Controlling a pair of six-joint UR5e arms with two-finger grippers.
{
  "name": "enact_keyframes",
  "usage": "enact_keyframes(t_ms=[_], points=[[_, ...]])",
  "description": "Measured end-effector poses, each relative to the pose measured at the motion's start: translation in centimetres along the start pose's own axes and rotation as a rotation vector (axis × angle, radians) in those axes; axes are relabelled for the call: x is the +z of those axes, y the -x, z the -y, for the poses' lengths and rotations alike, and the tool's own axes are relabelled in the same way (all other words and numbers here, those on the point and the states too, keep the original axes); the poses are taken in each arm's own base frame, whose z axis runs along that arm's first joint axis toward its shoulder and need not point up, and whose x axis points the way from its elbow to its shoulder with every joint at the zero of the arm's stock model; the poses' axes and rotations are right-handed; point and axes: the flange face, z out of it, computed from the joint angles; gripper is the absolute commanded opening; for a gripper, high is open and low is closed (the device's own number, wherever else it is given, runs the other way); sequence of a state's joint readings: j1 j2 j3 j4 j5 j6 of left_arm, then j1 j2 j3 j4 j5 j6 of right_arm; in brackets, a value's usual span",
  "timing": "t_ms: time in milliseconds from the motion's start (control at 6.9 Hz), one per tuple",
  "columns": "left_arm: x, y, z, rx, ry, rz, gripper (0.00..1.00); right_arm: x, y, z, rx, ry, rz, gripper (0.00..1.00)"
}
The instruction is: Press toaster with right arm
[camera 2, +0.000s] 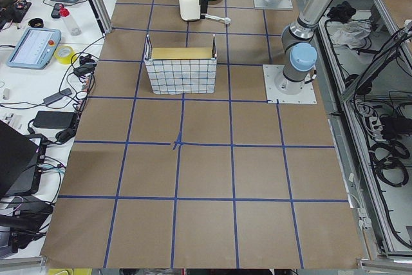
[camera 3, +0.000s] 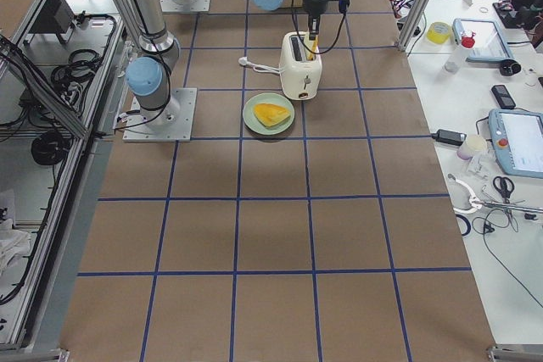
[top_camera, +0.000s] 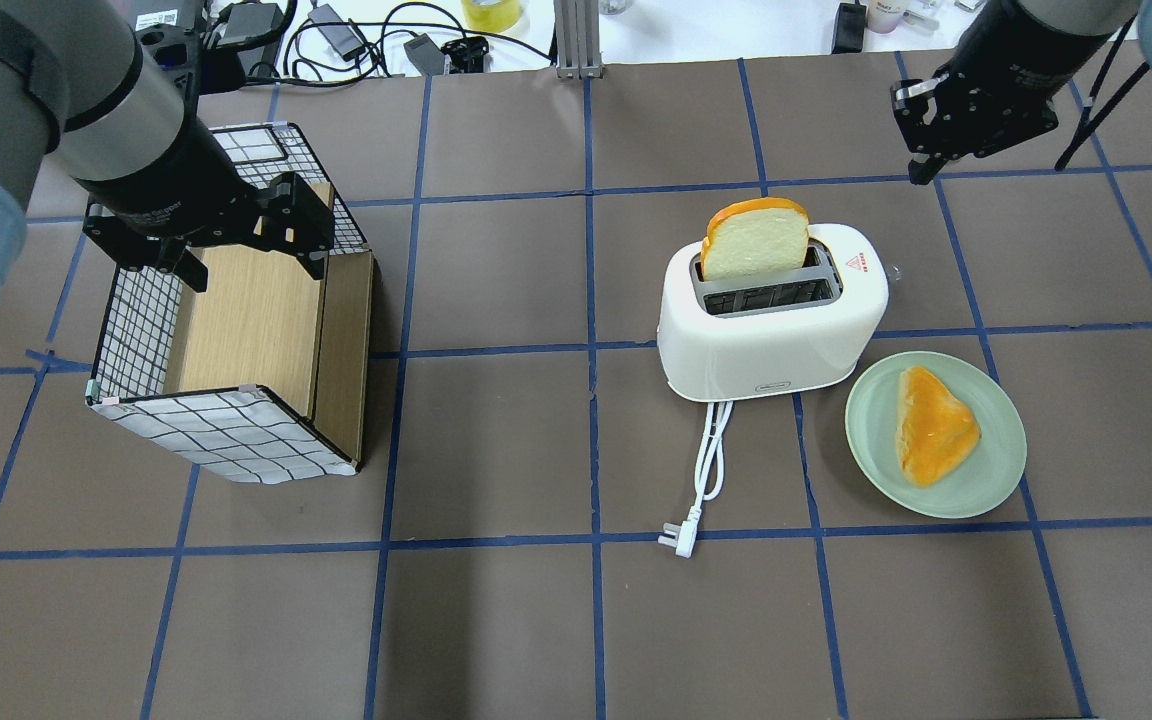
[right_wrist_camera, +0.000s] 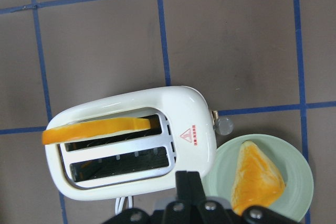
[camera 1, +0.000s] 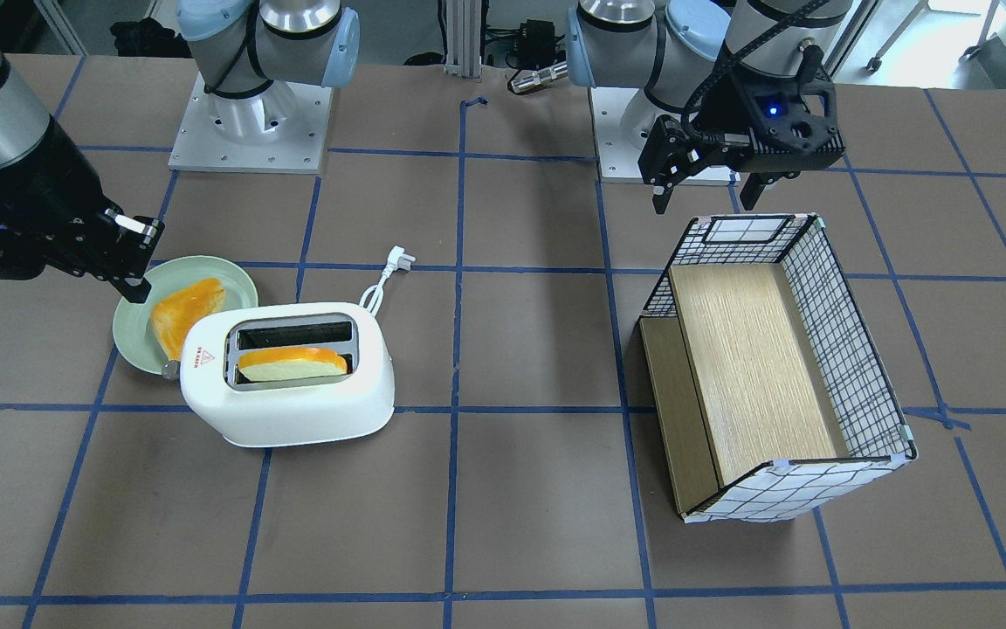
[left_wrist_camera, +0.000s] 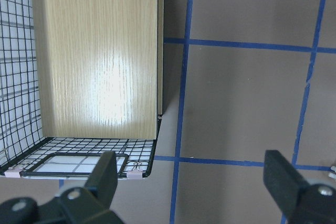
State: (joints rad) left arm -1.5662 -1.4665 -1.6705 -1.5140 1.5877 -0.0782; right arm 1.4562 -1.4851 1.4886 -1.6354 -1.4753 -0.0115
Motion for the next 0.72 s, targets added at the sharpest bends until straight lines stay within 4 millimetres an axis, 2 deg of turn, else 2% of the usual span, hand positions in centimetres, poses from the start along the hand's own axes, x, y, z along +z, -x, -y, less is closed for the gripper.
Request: enact_keyframes(t_ms=[290, 435, 580, 725], points=[[0.0, 0.0, 0.0, 0.0, 0.0, 0.0, 1.0, -2.4, 4.4, -1.0, 0.015, -0.001, -0.041, 0.0], [0.0, 0.0, 0.0, 0.0, 0.0, 0.0, 1.0, -2.7, 5.9, -1.5, 0.013, 0.001, -0.054, 0.09], [0.0, 0.0, 0.0, 0.0, 0.0, 0.0, 1.0, -2.6, 7.0, -1.9, 0.011, 0.006, -0.061, 0.3], [0.0, 0.0, 0.0, 0.0, 0.0, 0.001, 1.0, -2.3, 7.5, -2.2, 0.004, 0.011, -0.07, 0.69]])
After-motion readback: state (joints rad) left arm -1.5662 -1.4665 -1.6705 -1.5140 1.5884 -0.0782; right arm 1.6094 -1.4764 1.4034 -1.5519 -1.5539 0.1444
